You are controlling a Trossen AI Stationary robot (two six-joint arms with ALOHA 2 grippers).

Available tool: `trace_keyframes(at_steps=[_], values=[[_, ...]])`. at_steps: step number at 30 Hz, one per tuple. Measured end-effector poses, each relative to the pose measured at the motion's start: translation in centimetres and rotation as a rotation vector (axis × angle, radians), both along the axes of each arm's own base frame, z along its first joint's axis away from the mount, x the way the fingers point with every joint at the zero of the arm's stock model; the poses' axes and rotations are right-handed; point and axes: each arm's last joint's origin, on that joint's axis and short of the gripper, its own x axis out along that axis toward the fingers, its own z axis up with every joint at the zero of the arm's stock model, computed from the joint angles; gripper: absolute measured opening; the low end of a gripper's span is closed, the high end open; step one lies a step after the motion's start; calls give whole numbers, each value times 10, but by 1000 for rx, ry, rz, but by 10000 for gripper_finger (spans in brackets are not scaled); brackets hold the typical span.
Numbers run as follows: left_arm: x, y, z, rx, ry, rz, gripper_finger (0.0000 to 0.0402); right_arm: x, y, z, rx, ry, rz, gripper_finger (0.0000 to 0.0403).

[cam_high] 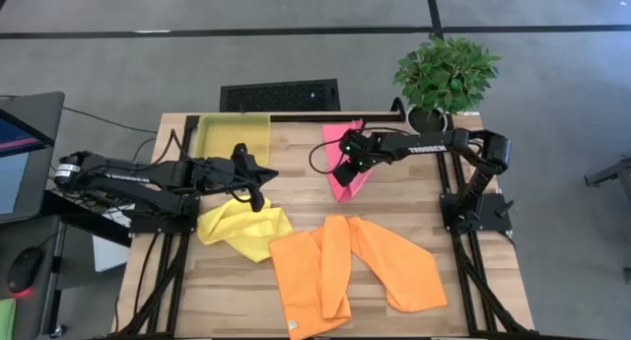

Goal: Fold microfiber towels
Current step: Fold the pink microfiber cloth

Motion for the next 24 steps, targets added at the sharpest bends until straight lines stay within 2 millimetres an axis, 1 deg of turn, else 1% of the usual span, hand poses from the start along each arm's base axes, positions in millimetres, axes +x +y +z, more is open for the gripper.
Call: trace_keyframes(at_steps=[10, 16, 18, 20, 22, 24], values=[[0, 0, 0, -2, -1, 1, 0, 1, 4, 0, 0, 8, 13, 122], [0, 0, 0, -2, -1, 1, 0, -1, 2, -2, 6, 25, 3, 121], [0, 0, 0, -2, -1, 0, 0, 2, 1, -10, 13, 43, 1, 120], [0, 0, 0, -2, -1, 0, 0, -1, 2, -19, 35, 94, -2, 121], [0, 0, 0, -2, -1, 0, 0, 5, 2, -26, 39, 82, 6, 122], [0, 0, 0, -3, -2, -2, 0, 5, 4, -33, 52, 114, 15, 123]])
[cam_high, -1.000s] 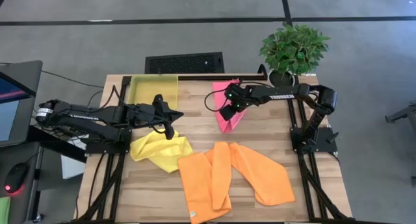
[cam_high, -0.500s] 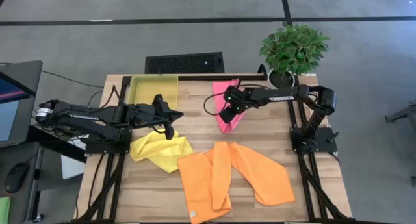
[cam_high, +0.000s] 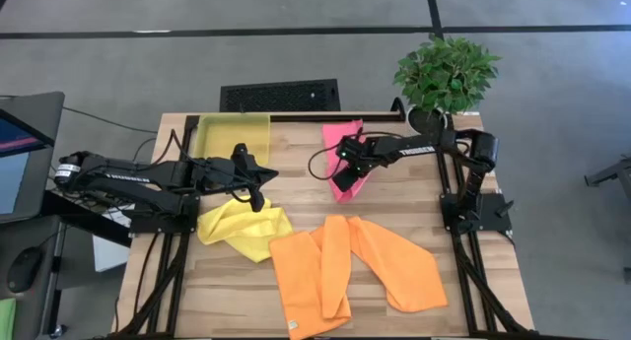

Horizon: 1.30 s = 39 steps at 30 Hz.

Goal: Fold microfiber towels
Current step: Fold the pink microfiber cloth

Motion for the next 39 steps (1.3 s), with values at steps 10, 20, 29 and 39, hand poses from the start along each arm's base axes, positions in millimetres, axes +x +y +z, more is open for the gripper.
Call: trace_keyframes(at_steps=[10, 20, 29, 39], values=[[0, 0, 0, -1, 1, -4, 0, -3, -2, 9, -4, -17, -16, 94], [0, 0, -1, -4, 6, -2, 0, -10, 0, 44, -46, -117, -7, 11], [7, 0, -9, -45, 29, 17, 10, -16, 8, 69, -57, -187, 29, 5], [43, 12, -46, -269, 62, 141, 97, -25, 15, 96, -87, -270, 50, 5]])
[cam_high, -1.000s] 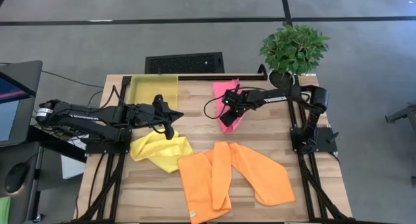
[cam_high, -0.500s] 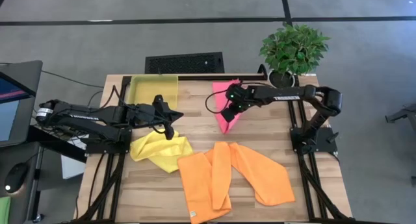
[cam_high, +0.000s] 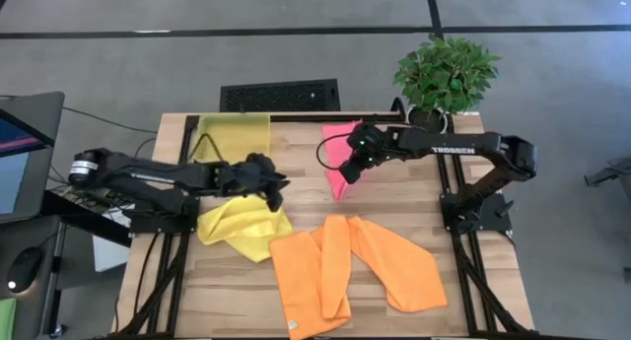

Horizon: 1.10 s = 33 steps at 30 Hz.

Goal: Fold microfiber towels
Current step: Fold the pink microfiber cloth

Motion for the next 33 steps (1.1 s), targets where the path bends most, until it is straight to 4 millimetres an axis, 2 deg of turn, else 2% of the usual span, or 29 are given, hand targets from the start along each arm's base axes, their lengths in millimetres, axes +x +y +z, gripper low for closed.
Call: trace_keyframes(at_steps=[3, 8, 15, 22, 29, 33], values=[[15, 5, -14, -80, -17, 16, 109, 0, 3, 1, -1, -2, 10, 4], [40, 9, -43, -115, -20, -35, 112, 1, 8, 2, 0, -2, 27, 3], [69, 13, -76, 115, -42, -163, 112, 2, 14, 2, 0, -2, 49, 3], [76, 29, -102, 213, 12, -170, 112, 3, 17, 3, 18, -12, 69, 5], [77, 48, -122, 181, 34, -118, 112, 5, 20, 3, 22, -19, 86, 3], [89, 50, -133, 159, 26, -137, 112, 5, 22, 3, 24, -21, 88, 6]])
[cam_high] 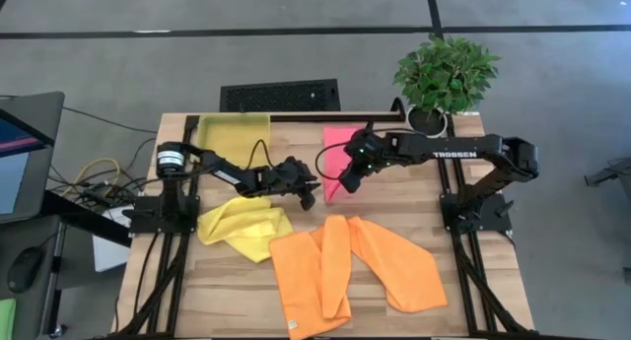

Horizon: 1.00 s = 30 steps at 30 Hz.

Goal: Fold microfiber towels
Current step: Fold the pink microfiber cloth

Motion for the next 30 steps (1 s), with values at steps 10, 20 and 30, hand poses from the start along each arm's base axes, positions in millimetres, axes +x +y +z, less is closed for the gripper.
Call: trace_keyframes(at_steps=[10, 20, 30], values=[[29, 8, 7, 186, 113, 0, 112, 0, 0, 0, 3, 1, -2, 4], [25, 22, 2, 82, 195, 25, 112, 0, 0, 0, 4, 4, -2, 5], [25, 23, -5, 67, 207, -13, 112, 0, 0, 0, 3, 4, -1, 6]])
